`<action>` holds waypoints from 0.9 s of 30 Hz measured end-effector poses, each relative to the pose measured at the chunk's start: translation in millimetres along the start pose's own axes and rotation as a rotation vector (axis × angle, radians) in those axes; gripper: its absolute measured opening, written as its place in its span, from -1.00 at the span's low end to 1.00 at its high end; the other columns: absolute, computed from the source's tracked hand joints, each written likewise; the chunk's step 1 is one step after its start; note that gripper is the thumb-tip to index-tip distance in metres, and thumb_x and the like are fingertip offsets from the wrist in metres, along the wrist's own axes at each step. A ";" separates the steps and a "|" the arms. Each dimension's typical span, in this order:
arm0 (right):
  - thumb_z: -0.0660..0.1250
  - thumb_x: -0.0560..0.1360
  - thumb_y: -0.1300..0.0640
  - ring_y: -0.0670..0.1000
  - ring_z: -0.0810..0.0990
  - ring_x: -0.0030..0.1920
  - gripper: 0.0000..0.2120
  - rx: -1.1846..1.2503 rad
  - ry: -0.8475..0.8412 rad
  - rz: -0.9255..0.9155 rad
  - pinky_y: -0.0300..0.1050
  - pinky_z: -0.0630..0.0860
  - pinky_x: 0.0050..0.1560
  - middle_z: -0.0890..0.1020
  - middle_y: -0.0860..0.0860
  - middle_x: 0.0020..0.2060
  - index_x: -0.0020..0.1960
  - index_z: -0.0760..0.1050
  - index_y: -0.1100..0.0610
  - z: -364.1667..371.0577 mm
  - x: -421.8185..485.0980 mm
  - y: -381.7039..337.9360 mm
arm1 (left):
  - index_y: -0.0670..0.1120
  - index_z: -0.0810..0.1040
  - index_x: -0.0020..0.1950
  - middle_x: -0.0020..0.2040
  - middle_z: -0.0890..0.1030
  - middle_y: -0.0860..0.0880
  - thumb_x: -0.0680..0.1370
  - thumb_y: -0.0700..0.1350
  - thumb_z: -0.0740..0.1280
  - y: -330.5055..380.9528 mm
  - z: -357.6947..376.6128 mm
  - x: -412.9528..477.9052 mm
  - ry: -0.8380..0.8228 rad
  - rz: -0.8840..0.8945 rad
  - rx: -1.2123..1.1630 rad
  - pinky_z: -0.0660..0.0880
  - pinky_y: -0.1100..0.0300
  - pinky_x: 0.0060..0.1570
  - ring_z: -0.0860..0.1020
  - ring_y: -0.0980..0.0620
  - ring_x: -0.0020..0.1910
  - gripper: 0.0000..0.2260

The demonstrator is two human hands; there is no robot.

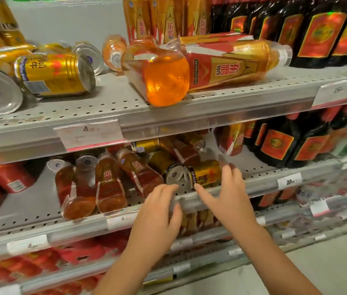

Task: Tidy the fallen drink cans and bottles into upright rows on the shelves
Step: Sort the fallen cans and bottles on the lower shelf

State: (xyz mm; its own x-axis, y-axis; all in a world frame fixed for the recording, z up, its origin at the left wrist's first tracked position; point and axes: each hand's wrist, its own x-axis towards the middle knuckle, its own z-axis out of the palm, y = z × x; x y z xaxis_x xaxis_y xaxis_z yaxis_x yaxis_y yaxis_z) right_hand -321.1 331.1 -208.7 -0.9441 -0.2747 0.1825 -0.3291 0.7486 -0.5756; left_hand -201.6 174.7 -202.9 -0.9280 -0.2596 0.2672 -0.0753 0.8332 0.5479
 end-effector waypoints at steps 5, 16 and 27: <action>0.16 0.33 -0.57 0.20 0.49 0.19 -0.02 -0.170 -0.024 -0.065 0.12 0.50 0.20 0.48 0.17 0.22 0.49 0.20 0.09 15.1 27.7 3.3 | 0.12 0.50 0.27 0.10 0.57 0.18 0.66 -0.04 0.22 11.2 19.0 33.1 0.045 -0.142 -0.053 0.49 0.25 0.02 0.52 0.20 0.08 -0.79; 0.22 0.27 -0.38 0.18 0.40 0.13 -0.05 -0.038 -0.134 -0.121 0.06 0.48 0.10 0.33 0.13 0.26 0.55 -0.06 -0.13 7.5 54.6 41.1 | 0.03 0.49 0.38 0.24 0.62 0.00 0.60 0.19 0.32 25.8 4.2 176.5 -0.001 -0.015 0.176 0.48 0.13 0.12 0.55 0.03 0.18 -0.59; 0.21 0.33 -0.37 0.06 0.39 0.16 -0.20 0.112 -0.141 -0.203 0.00 0.53 0.15 0.25 -0.05 0.19 0.52 0.04 -0.32 -7.3 58.1 69.4 | 0.11 0.22 0.59 0.54 0.36 -0.05 0.38 0.43 0.39 0.6 39.7 261.5 -0.334 -0.140 0.298 0.38 0.13 0.24 0.37 -0.10 0.47 -0.13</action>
State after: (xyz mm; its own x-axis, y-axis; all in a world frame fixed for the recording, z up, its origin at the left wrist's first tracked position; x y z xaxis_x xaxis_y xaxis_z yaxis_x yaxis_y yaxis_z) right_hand -398.9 371.5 -232.2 -0.8440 -0.4999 0.1946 -0.4995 0.6003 -0.6246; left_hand -458.8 126.7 -164.1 -0.9643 -0.2491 -0.0899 -0.2647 0.9180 0.2954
